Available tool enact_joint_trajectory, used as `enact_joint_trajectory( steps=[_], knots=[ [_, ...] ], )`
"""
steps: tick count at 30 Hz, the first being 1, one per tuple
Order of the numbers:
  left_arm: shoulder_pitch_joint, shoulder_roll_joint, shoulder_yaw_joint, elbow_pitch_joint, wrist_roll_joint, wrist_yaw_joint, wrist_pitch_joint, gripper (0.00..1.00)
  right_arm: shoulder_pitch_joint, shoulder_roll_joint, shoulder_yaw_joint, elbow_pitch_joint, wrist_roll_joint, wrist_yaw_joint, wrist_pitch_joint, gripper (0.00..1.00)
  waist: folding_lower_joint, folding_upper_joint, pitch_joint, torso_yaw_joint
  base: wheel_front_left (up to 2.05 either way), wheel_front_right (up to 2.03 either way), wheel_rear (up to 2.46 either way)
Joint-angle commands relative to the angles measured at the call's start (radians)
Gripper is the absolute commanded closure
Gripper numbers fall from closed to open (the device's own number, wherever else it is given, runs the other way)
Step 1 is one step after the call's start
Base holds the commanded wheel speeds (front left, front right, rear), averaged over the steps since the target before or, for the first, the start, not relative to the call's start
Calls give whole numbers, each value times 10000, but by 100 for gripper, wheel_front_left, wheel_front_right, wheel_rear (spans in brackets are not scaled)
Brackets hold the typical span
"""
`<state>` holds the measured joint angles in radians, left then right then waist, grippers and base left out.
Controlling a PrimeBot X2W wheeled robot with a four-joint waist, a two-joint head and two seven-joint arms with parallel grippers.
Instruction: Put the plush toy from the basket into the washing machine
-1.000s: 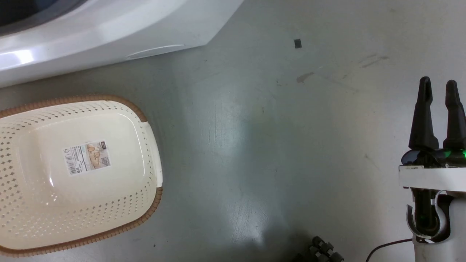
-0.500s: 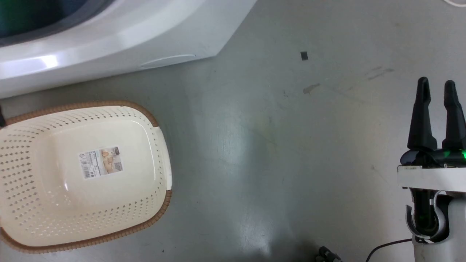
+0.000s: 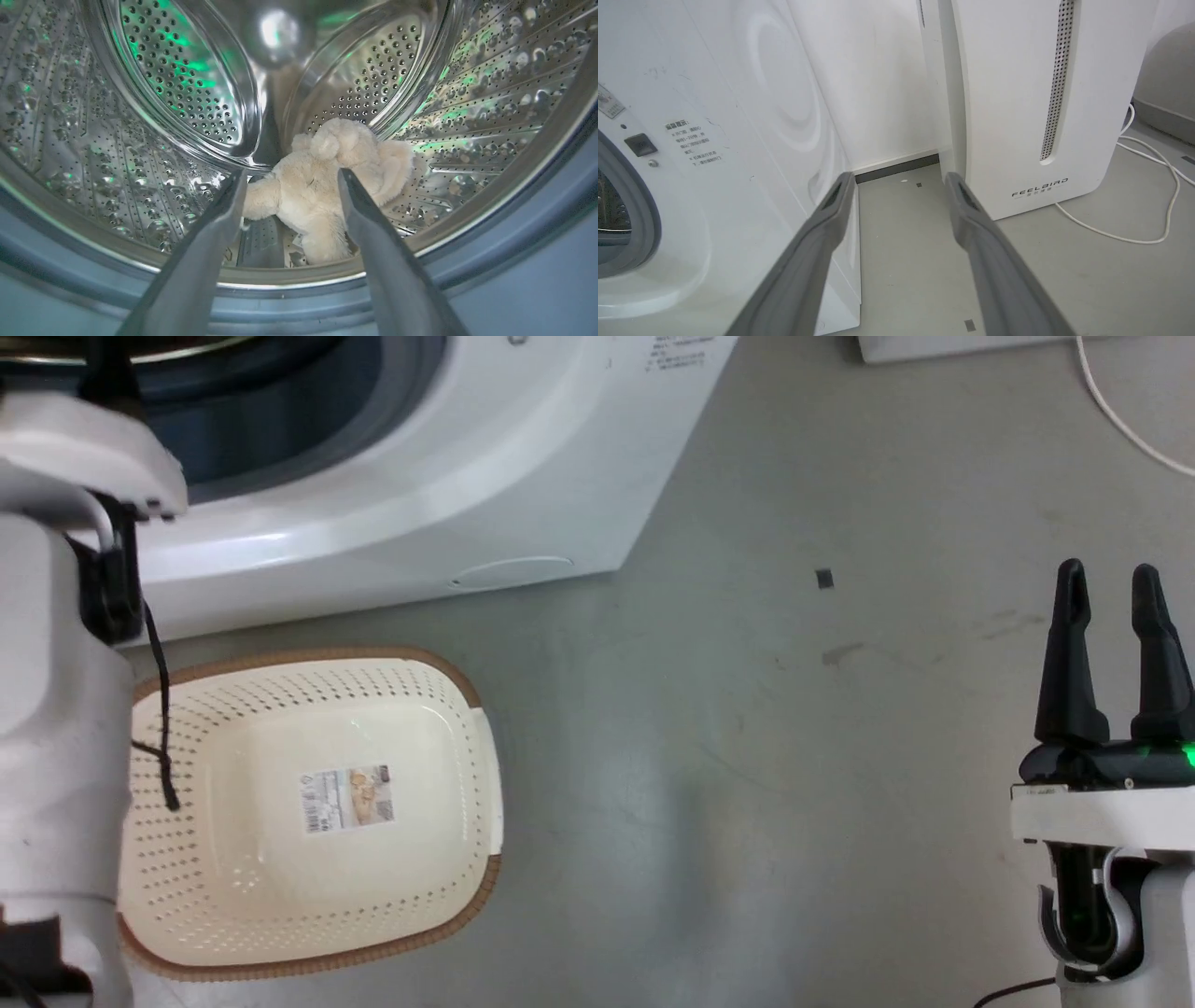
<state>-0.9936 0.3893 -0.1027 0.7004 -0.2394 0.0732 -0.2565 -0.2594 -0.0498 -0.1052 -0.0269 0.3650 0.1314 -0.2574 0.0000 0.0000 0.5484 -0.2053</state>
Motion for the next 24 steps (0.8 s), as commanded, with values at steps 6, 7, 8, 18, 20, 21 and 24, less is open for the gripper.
enact_joint_trajectory(
  steps=[6,7,8,18,20,21,24],
  knots=[
    [1328,-550,197,-704,246,-87,-53,0,357,-4,20,-35,-346,-7,-44,0,0,0,-910,600,0,0,0],
    [1529,-642,221,-800,296,-116,-53,0,407,-4,28,-36,-384,-7,-44,0,0,0,-1028,665,0,0,0],
    [1754,-773,241,-923,338,-128,-53,0,467,-4,29,-29,-423,-7,-44,0,0,0,-1173,740,0,0,0],
    [3910,-1765,658,-2414,790,-351,-53,0,1190,-4,248,-45,-837,-7,-44,0,0,0,-2497,1389,0,0,0],
    [4322,-1901,772,-2821,938,-394,-53,0,1326,-4,293,-54,-966,-7,-44,0,0,0,-2727,1496,0,0,0],
    [4522,-1953,825,-3009,1013,-428,-53,0,1392,-4,281,-45,-1008,-7,-44,0,0,0,-2842,1547,0,0,0],
    [5124,-2124,992,-3441,1167,-599,-53,0,1583,-4,261,-8,-1113,-7,-44,0,0,0,-3209,1681,0,0,0]
  ],
)
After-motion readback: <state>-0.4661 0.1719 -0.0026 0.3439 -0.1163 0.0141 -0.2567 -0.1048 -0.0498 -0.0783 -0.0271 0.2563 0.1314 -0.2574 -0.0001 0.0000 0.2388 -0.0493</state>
